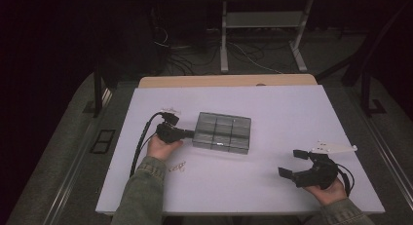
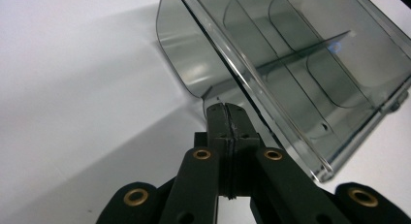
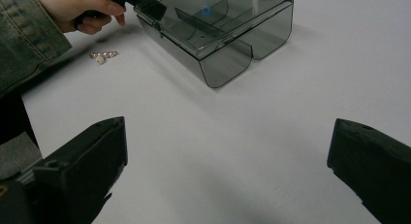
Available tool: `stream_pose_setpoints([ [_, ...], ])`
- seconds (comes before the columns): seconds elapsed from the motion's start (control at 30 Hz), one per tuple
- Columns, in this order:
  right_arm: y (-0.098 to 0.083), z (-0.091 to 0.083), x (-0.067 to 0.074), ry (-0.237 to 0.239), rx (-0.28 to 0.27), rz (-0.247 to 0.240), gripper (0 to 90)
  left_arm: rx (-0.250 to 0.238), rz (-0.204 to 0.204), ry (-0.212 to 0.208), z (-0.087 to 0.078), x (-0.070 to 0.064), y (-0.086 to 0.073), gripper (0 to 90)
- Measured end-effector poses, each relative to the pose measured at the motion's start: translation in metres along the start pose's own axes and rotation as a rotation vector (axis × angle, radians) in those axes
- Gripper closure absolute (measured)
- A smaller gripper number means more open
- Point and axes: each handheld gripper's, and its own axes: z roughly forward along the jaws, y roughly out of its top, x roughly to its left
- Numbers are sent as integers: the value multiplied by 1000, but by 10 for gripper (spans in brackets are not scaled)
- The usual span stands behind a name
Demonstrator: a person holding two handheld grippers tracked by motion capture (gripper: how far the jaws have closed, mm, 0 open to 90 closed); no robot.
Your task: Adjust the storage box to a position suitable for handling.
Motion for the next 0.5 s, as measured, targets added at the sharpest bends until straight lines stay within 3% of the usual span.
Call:
stream_pose_setpoints([
  [0.27,0,0,0,0,3,0,4,9,16,-58,2,-16,-6,890],
  [0.5,1,2,-1,1,8,2,4,38,50,-74,4,-30,-9,890],
])
